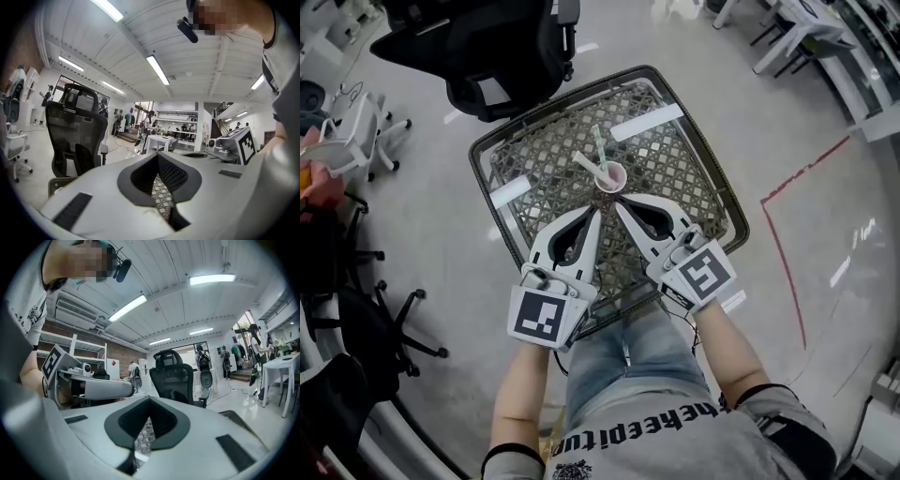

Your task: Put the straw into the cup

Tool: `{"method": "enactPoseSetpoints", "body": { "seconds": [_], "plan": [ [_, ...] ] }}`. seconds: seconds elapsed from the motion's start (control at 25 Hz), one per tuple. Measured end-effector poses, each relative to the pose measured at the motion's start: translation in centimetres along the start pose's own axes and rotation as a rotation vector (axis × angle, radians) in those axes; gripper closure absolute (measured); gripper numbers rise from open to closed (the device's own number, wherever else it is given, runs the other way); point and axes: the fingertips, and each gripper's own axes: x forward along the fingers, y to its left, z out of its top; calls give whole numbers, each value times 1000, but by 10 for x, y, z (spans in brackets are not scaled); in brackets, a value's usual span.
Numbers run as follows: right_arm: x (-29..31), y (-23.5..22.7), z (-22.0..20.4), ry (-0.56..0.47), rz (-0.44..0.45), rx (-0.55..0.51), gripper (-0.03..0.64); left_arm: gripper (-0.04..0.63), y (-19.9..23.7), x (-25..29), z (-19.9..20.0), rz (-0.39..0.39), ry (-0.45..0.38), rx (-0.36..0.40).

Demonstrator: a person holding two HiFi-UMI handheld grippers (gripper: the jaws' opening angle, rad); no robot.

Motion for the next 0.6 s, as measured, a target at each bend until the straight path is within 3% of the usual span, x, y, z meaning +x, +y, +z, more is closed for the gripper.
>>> {"method": "enactPoseSetpoints", "body": {
  "seconds": [0.36, 0.6],
  "plan": [
    [-29, 21, 35, -6, 0, -23, 621, 572, -17, -12, 29, -15, -57, 29],
    [-44, 36, 58, -17, 16, -40, 621, 572, -34, -20, 46, -41, -49, 32]
  ]
}}
